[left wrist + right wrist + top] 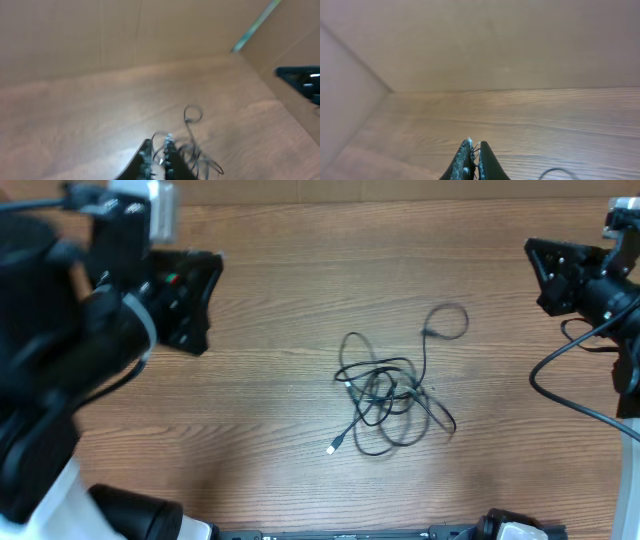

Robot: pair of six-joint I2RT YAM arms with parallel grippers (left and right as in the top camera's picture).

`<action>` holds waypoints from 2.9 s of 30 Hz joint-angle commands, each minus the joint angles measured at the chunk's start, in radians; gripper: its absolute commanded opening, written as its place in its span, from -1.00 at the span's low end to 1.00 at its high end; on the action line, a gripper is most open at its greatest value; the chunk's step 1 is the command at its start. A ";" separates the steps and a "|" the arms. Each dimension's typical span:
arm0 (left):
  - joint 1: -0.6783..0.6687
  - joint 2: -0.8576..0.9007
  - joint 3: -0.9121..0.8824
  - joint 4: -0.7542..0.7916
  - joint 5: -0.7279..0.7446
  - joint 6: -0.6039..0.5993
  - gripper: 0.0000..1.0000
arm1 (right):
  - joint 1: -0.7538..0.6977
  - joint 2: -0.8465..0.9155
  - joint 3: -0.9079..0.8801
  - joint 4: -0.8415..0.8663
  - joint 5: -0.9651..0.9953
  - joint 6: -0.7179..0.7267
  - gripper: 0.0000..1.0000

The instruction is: Untangle cables

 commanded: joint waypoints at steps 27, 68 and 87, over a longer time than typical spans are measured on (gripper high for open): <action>-0.548 0.591 -0.194 0.001 -0.661 -0.667 0.39 | 0.100 -0.149 0.085 -0.035 0.446 0.004 1.00; -0.776 0.996 -0.214 0.000 -0.468 -0.822 0.04 | 0.100 -0.109 0.172 -0.095 0.922 0.003 1.00; -0.651 0.685 -0.215 0.000 -0.401 -0.499 -0.91 | 0.100 -0.106 0.172 -0.118 0.872 0.004 0.98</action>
